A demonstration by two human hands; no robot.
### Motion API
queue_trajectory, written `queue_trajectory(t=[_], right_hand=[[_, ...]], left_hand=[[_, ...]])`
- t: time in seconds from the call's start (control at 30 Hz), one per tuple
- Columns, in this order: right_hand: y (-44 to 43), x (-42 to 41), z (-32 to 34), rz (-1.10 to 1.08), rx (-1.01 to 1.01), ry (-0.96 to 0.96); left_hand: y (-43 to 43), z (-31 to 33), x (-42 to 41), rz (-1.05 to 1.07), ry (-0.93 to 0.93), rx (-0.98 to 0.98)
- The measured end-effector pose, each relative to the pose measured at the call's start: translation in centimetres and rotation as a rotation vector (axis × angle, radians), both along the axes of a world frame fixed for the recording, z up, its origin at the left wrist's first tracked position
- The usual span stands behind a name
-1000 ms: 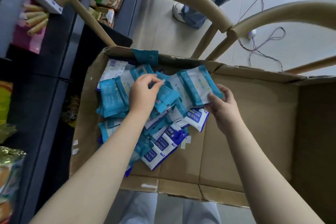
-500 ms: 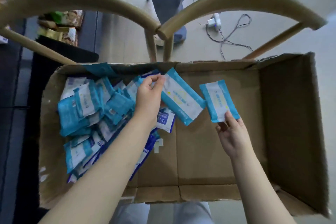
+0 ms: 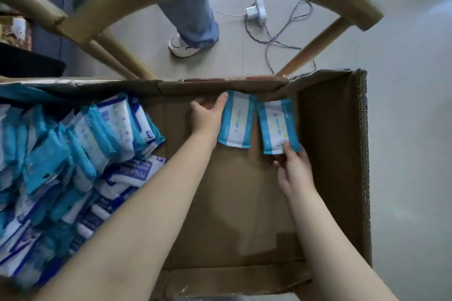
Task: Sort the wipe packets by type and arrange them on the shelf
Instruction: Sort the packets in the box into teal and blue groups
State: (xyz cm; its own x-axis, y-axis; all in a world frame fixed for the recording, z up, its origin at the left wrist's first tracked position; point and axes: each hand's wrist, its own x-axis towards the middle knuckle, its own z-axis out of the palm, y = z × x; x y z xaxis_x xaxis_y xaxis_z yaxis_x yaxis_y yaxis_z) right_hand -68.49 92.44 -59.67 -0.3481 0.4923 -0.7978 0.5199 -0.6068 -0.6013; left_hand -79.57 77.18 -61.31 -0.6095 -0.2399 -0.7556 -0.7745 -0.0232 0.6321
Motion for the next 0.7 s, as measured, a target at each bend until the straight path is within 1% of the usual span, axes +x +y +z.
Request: queue_trajectory(t=[0.03,0.13,0.27,0.33,0.4,0.5,0.57,0.7], right_hand=[[0.1,-0.3,-0.2,-0.035,-0.015,0.004],[0.2,-0.9,-0.5,-0.105,-0.06,0.041],[0.6,-1.3,-1.0,-0.12,0.018,0.036],[0.6,-1.3,-0.9,-0.144,0.07,0.021],[0.4,-0.8,-0.8,-0.198,0.087,-0.012],[-1.5,0.6,0.3,-0.261,-0.003,-0.097],[-4.3,1.3,1.2,-0.182,-0.027,-0.092],[-12.0,1.6,3.4,0.105,-0.063,-0.002]], left_hand=[[0.5,-0.2,0.3,0.052,0.007,0.005],[1.8,-0.8,1.6,0.054,0.012,-0.03],[3.0,-0.5,2.7,0.099,-0.009,0.149],[2.7,0.2,2.9,0.061,0.0,0.19],[1.6,1.8,3.3,0.064,0.028,0.189],[-1.9,5.3,4.5,0.15,0.029,0.241],[-5.6,7.6,5.9,0.144,0.093,0.225],[-15.2,10.7,8.6,0.07,0.297,0.048]])
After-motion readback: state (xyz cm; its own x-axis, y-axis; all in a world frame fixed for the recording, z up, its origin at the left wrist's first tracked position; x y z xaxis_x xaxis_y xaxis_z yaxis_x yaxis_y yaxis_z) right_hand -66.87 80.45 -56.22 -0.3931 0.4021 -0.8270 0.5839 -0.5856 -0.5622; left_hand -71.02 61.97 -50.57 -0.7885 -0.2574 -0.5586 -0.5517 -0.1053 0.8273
